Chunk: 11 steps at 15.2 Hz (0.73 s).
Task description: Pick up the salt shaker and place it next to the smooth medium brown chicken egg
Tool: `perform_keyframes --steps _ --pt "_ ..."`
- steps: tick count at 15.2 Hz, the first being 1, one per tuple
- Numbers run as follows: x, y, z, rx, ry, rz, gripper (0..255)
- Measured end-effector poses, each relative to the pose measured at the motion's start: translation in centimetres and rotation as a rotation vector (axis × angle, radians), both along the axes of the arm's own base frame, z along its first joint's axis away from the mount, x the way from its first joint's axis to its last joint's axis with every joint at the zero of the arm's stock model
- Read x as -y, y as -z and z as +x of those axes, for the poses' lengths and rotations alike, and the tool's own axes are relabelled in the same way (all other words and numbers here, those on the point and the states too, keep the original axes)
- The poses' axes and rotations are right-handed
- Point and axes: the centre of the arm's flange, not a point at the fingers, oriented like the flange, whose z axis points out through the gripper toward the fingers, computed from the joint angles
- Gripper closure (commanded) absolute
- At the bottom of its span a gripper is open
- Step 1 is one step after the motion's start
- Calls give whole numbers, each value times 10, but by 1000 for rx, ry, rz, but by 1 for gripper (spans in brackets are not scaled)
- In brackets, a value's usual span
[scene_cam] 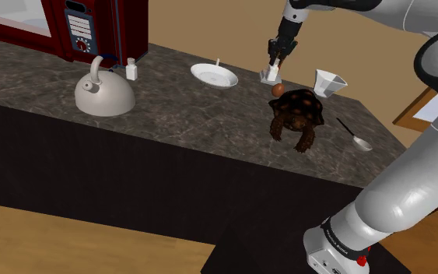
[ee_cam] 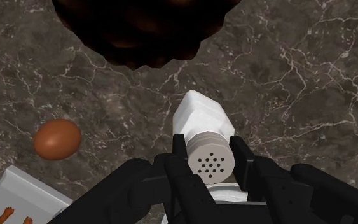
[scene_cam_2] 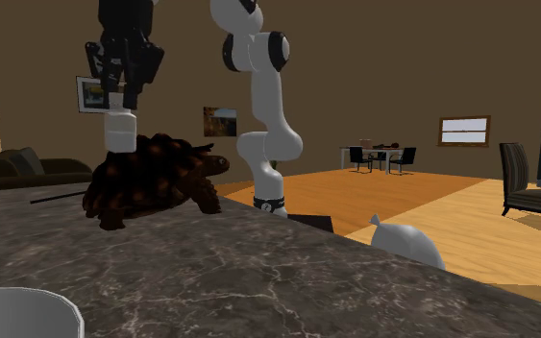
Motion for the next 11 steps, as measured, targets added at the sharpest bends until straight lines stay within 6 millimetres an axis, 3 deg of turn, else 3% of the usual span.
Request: perform_keyframes --steps 11 --pt "147 2 7 1 0 0 255"
